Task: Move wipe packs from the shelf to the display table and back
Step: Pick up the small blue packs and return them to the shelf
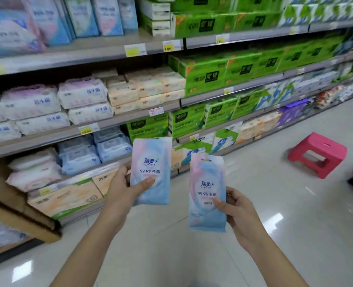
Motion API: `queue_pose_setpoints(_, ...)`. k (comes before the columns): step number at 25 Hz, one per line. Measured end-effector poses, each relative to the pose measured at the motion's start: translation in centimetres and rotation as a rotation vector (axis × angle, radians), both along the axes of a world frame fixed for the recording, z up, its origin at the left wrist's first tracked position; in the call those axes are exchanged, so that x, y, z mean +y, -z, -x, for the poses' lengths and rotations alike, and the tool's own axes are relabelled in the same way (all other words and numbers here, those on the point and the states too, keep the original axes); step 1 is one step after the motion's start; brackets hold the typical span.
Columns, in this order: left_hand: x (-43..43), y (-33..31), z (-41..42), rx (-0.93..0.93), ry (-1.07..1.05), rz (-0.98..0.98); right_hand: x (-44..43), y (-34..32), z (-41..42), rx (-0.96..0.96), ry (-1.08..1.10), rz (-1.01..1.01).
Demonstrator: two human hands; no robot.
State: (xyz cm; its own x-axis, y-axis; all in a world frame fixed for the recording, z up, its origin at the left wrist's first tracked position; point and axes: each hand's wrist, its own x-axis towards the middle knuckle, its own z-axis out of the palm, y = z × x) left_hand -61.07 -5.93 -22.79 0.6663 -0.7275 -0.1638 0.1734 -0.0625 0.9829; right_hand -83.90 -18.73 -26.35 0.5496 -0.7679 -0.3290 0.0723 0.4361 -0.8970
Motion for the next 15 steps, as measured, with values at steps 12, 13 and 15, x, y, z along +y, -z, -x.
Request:
queue_pose_setpoints(12, -18.3, -2.2, -10.4, -0.019, -0.216, 0.106, -22.6, -5.6, -15.5, -0.103, -0.163, 0.133)
queue_pose_setpoints(13, -19.0, -2.6, -11.3, -0.027, -0.246, 0.124, -24.2, -7.0, -17.5, -0.127, -0.184, 0.171)
queue_pose_setpoints(15, -19.8, -3.2, -13.1, -0.021, -0.317, 0.151, -26.8, -9.7, -21.5, -0.179, -0.223, 0.248)
